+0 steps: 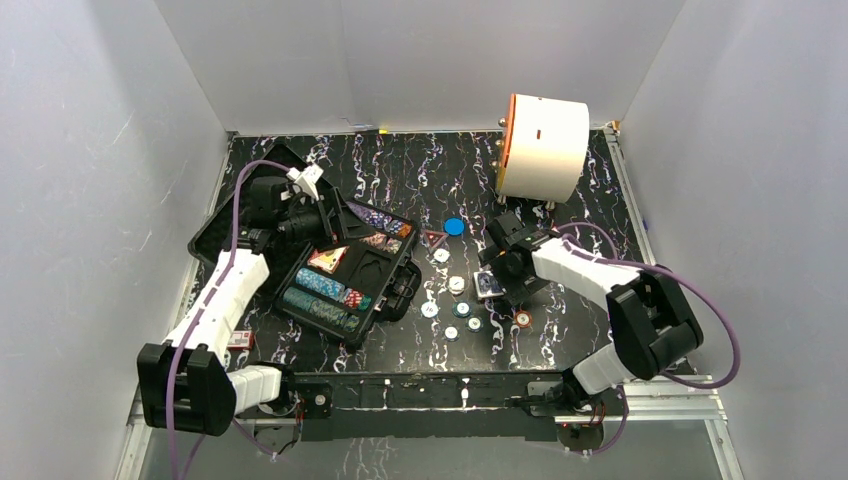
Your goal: Pack up texas hold em set
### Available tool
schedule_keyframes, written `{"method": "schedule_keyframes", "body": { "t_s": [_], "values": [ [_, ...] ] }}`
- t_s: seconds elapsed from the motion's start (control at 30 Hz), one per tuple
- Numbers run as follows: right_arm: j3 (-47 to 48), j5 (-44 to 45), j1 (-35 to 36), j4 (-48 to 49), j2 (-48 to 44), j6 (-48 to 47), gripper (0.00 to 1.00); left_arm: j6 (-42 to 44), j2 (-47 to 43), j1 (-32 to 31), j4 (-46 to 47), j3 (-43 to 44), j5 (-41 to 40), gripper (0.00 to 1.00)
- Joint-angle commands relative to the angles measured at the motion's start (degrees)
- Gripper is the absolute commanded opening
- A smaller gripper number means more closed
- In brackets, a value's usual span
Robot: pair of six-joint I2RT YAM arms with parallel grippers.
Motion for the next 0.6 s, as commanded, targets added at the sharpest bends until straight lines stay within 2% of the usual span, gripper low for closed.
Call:
{"method": "schedule_keyframes", "body": {
  "t_s": [0.0,0.27,0.43,0.57],
  "values": [
    [2.94,2.98,0.1,-1.44,3.25,5.49,0.96,-1.01,-3.14,-0.14,1.22,-1.13,2.44,0.82],
    [7.45,6.12,0.11,-5.14,9.03,5.89,0.92,-1.11,-4.6,-0.18,1.23,-1.8,1.87,0.83],
    [9.15,8.22,0.12,-4.81,12.1,-0.42,0.83,-0.4,-4.97,-0.17,-1.75,-1.62,-0.34,0.82],
    [10.19,7.18,0.09,-6.85,14.82,-3.38,0.84,-0.07,-5.62,-0.17,-3.49,-1.73,-1.1,0.82]
  ]
}}
